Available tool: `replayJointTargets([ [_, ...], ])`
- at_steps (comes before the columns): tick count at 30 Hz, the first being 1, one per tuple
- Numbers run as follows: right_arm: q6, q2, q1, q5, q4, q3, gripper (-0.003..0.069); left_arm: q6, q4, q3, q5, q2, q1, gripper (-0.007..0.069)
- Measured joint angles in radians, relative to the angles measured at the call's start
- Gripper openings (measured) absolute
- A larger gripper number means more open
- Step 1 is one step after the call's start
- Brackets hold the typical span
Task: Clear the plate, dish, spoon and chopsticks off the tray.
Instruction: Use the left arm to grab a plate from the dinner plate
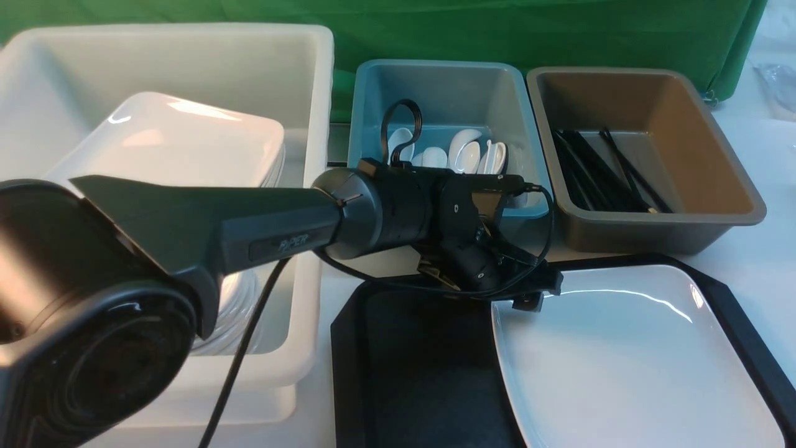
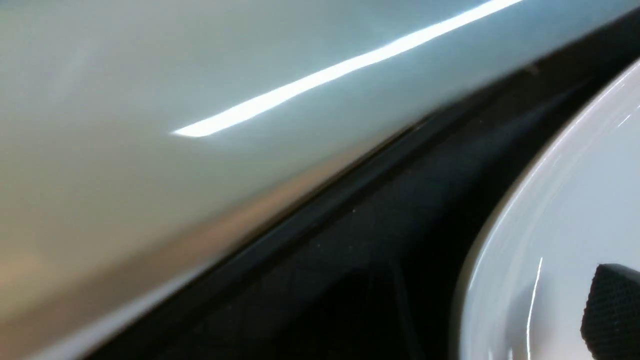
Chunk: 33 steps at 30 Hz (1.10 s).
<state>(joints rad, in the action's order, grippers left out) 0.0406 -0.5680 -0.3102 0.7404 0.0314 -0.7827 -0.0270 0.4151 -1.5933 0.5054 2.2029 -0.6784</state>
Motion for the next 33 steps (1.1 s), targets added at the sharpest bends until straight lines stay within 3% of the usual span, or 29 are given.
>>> replayJointTargets([
  [3,0.0,0.0,0.0,-0.001,0.0,0.0,0.0116,-0.011,0.011,0.0,0.001,0.002,0.0,0.0449],
  [7,0.0,0.0,0.0,-0.001,0.0,0.0,0.0123,-0.03,0.015,0.0,0.009,0.007,0.0,0.0218],
  [9,0.001,0.0,0.0,-0.001,0.0,0.0,0.0123,-0.024,0.042,-0.001,0.013,0.007,0.003,0.015],
  [19,0.002,0.0,0.0,-0.002,0.0,0.0,0.0126,-0.021,0.011,0.001,0.083,-0.036,0.004,0.0143],
  [26,0.001,0.0,0.0,-0.006,0.0,0.0,0.0131,-0.023,-0.116,0.001,0.123,-0.21,0.005,0.0042],
  [33,0.001,0.0,0.0,-0.009,0.001,0.0,0.0133,-0.027,-0.188,0.002,0.162,-0.317,0.005,0.0015],
])
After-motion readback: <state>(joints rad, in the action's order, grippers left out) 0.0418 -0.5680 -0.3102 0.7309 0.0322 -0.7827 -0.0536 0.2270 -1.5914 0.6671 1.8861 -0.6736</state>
